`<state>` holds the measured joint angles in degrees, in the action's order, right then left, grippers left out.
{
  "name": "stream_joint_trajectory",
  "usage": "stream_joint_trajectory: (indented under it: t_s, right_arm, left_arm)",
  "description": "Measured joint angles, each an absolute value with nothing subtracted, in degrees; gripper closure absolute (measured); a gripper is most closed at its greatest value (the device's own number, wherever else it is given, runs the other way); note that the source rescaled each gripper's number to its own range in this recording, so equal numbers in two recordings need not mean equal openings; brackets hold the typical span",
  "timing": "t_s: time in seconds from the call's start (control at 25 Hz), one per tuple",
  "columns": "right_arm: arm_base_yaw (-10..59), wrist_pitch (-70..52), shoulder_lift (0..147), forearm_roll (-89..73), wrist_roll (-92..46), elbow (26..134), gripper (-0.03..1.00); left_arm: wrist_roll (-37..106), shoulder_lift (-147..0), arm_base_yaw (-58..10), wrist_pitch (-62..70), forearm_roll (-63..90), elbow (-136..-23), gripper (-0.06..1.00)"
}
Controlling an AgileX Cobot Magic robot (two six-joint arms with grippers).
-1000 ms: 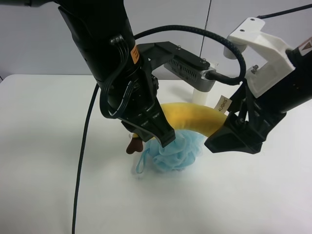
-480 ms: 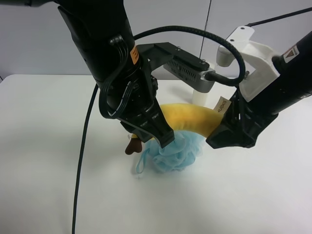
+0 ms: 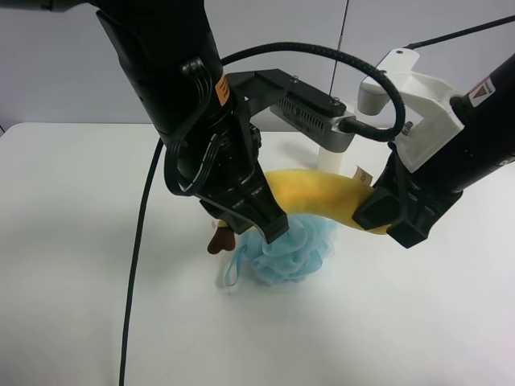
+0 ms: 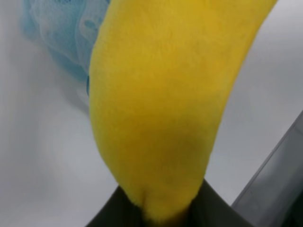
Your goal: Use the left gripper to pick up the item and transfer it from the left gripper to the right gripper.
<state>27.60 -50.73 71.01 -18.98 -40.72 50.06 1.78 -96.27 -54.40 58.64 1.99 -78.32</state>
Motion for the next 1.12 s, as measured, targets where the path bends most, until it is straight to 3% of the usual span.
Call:
stream_joint_trajectory:
  t_s: [0.04, 0.2, 0.28, 0.48, 0.8, 0.96, 1.12]
  right_arm:
    - [27.60, -50.72, 71.01, -18.98, -40.72, 50.06, 0.97]
    - [27.60, -51.15, 71.01, -18.74, -40.72, 50.06, 0.97]
    - [27.60, -51.15, 71.01, -18.62, -40.72, 50.06, 0.97]
    - [27.60, -51.15, 71.01, -18.62, -40.72, 50.06, 0.97]
    - [27.60, -51.15, 71.01, -18.62, -40.72, 50.06, 0.97]
    - [27.60, -51.15, 71.01, -18.62, -40.72, 50.06, 0.97]
    - [27.60, -51.15, 71.01, -18.62, -40.72, 50.06, 0.97]
  left_arm:
    - [1.93, -96.27, -54.40, 58.47, 1.68, -78.32, 0.79]
    - [2.07, -96.27, -54.40, 58.35, 0.63, -78.32, 0.12]
    - [2.56, -96.27, -54.40, 58.57, 0.00, -78.32, -0.01]
    - [5.14, -95.60, -54.40, 67.76, -3.40, -83.43, -0.05]
    - [3.36, -83.86, -54.40, 69.33, -4.94, -89.27, -0.05]
    - [-0.31, -75.13, -54.40, 69.26, -7.33, -85.13, -0.05]
    - [-1.57, -65.48, -54.40, 69.26, -9.40, -71.75, -0.05]
